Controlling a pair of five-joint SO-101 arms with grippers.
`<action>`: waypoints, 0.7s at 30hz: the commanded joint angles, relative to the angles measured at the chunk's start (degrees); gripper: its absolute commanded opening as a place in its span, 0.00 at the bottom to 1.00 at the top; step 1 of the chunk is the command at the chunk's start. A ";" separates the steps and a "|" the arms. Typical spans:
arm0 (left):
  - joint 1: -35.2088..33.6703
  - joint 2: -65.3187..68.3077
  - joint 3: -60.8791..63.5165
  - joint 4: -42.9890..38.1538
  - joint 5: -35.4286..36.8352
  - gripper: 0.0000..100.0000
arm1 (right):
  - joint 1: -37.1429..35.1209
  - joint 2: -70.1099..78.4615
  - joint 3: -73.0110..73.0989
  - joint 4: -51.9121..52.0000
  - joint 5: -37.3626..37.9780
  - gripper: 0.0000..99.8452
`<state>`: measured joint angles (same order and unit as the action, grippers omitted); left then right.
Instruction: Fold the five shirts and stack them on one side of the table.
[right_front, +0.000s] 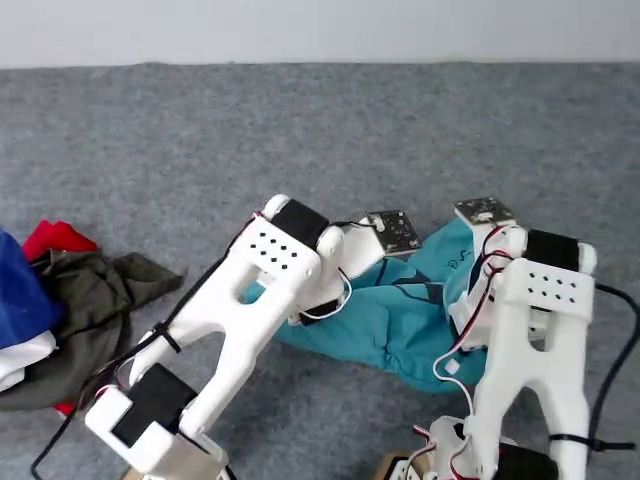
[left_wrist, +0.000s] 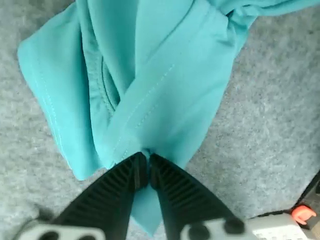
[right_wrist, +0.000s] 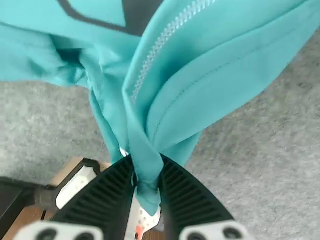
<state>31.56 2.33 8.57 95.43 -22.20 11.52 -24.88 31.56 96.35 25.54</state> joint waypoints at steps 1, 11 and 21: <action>0.00 -4.66 -1.36 1.41 2.81 0.02 | -0.22 -1.71 -0.35 -2.59 0.09 0.01; 13.98 -21.19 13.85 5.10 2.81 0.02 | 4.62 -1.71 -0.35 -5.05 0.44 0.01; 14.07 -24.97 22.46 3.52 2.73 0.02 | 6.46 -2.07 -0.35 -4.35 0.44 0.01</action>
<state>45.80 -20.62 30.90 98.77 -19.74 17.23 -24.88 31.56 91.87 25.63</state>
